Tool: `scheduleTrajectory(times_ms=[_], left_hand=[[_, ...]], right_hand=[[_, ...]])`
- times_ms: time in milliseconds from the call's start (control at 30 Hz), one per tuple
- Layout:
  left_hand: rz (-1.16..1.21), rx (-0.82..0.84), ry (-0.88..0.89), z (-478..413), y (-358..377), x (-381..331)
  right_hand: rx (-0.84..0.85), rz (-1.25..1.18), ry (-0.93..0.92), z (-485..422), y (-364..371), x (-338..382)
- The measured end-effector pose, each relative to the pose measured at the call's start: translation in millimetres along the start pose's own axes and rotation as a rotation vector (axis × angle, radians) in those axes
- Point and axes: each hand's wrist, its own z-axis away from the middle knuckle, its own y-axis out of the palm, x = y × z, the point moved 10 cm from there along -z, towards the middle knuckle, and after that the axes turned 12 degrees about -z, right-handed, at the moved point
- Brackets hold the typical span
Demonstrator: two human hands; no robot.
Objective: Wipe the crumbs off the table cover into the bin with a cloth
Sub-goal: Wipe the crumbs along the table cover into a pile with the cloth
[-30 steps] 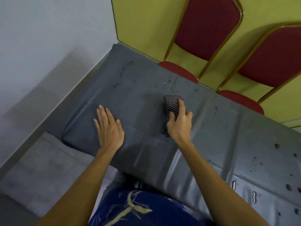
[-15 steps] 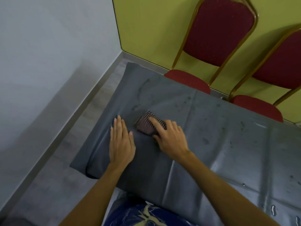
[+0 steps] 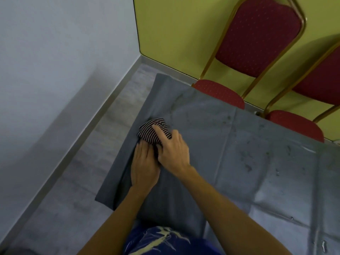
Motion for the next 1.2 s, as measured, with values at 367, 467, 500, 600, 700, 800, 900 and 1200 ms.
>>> scheduleTrajectory(times_ms=[367, 467, 500, 600, 700, 800, 900, 1200], left_hand=[[-0.044, 0.002, -0.017, -4.3, -5.2, -2.1], [-0.065, -0.001, -0.009, -2.7, -2.5, -0.7], [-0.073, 0.015, 0.008, -2.6, 0.5, -1.1], [-0.112, 0.062, 0.056, -1.3, 7.6, -3.3], [-0.043, 0.008, 0.014, -1.5, 0.7, 1.3], [-0.024, -0.004, 0.013, -1.4, -2.9, -0.7], [-0.005, 0.013, 0.032, -2.7, -2.3, -2.5], [-0.016, 0.028, 0.070, -34.6, 6.7, -9.6]], right_hand=[[-0.345, -0.047, 0.450, 25.2, -99.8, -131.7], [-0.312, -0.127, 0.239, 13.9, -57.6, -57.4], [-0.258, -0.136, 0.167, 8.5, -37.6, -30.6], [-0.113, -0.058, 0.036, -1.2, 5.4, 14.8], [-0.109, -0.012, 0.091, -3.1, -10.1, -19.4], [-0.216, 0.038, 0.266, 10.3, -58.3, -90.3], [-0.340, -0.056, 0.500, 33.2, -99.2, -154.2], [-0.296, -0.241, 0.159, -28.7, -48.8, -27.3]])
